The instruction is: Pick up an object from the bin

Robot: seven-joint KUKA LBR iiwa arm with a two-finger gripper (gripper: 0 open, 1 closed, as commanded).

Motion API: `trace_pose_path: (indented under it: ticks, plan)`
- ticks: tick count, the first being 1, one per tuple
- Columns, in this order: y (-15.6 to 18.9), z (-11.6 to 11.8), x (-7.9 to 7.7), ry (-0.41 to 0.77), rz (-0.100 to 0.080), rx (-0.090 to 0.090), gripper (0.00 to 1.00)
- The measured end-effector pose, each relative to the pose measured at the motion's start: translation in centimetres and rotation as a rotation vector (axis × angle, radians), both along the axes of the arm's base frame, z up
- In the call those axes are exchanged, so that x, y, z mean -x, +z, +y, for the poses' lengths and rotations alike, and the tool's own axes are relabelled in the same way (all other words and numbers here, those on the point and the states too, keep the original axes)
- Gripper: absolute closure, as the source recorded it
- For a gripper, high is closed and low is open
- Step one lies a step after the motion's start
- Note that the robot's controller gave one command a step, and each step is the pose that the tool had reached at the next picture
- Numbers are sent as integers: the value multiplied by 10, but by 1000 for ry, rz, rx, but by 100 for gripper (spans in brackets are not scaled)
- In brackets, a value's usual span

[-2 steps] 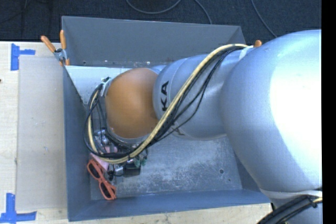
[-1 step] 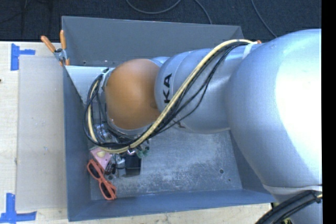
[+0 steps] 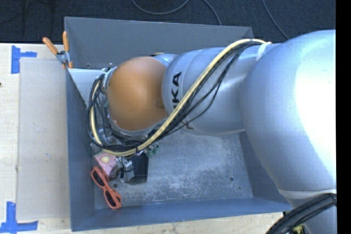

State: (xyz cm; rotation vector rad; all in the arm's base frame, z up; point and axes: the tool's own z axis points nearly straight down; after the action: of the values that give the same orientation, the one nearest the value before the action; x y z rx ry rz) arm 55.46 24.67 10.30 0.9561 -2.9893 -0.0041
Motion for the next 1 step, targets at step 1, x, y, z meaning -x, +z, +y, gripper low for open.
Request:
trace_pose_path:
  ticks: [1]
  plan:
    - [-33, -3, -15, 102, 5, -1, 0]
